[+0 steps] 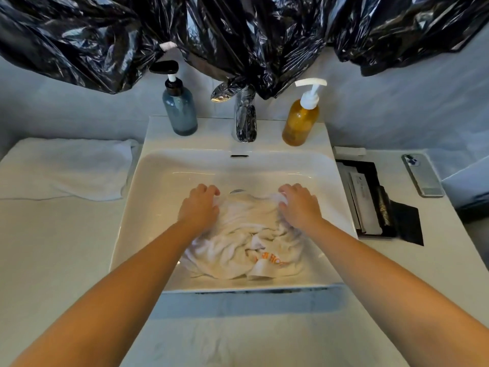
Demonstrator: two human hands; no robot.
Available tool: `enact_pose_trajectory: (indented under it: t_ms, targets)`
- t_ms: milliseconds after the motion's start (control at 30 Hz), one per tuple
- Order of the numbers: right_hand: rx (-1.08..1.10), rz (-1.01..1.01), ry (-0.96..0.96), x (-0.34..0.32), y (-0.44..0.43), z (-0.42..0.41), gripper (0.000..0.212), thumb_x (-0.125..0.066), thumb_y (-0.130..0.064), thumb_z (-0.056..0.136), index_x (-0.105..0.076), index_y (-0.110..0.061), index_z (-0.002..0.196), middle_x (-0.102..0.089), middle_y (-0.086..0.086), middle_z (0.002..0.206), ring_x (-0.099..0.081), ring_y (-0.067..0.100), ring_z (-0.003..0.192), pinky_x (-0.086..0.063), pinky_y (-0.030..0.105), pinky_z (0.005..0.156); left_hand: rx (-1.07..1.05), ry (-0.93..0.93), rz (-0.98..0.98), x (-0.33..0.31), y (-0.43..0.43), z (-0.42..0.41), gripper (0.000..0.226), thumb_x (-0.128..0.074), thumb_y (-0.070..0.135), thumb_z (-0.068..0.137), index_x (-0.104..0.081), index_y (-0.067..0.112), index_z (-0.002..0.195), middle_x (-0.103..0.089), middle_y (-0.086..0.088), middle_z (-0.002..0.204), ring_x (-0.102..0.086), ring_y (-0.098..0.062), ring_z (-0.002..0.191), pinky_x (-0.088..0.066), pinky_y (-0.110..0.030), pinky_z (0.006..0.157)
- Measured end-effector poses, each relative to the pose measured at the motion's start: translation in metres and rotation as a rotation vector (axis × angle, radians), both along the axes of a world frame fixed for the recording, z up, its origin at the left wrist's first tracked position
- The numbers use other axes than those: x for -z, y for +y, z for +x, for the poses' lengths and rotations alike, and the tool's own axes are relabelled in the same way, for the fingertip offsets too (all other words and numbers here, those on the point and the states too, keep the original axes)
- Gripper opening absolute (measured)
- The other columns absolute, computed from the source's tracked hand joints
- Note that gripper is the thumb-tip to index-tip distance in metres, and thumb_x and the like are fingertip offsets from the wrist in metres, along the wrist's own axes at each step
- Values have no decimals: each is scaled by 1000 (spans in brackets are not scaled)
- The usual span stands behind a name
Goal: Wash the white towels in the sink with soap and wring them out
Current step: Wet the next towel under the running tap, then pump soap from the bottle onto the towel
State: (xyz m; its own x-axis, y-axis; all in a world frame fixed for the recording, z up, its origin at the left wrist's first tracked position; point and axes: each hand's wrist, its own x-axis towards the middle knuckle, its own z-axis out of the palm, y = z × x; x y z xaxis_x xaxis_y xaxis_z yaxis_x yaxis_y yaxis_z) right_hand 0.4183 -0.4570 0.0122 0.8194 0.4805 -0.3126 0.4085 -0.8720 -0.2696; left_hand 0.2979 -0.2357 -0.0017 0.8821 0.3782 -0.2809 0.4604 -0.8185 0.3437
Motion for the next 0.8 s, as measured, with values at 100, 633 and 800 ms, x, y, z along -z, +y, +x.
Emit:
enact_pose_trajectory:
  t_ms: [100, 633, 800]
  targets:
    - [-173, 49, -75, 14, -12, -27, 49, -53, -29, 98, -44, -28, 145, -31, 4, 156, -30, 26, 141, -27, 42, 111, 143, -59, 136, 3, -12, -22, 44, -55, 33, 94, -48, 23, 136, -47, -5, 134, -50, -25, 115, -44, -37, 94]
    - [447, 862, -65, -43, -8, 38, 69, -76, -21, 87, -38, -14, 144, -42, 3, 142, -44, 14, 124, -38, 14, 95, 300, 6, 153, 11, -10, -48, 41, -46, 39, 98, -49, 30, 137, -36, 2, 147, -36, -22, 132, -33, -39, 106]
    - [499, 934, 133, -63, 32, 95, 93, -83, -25, 80, -25, -20, 152, -40, 1, 149, -40, 15, 131, -35, 27, 101, 264, 19, 131, 13, -15, -51, 40, -44, 34, 99, -47, 29, 139, -33, 4, 150, -32, -20, 135, -30, -38, 110]
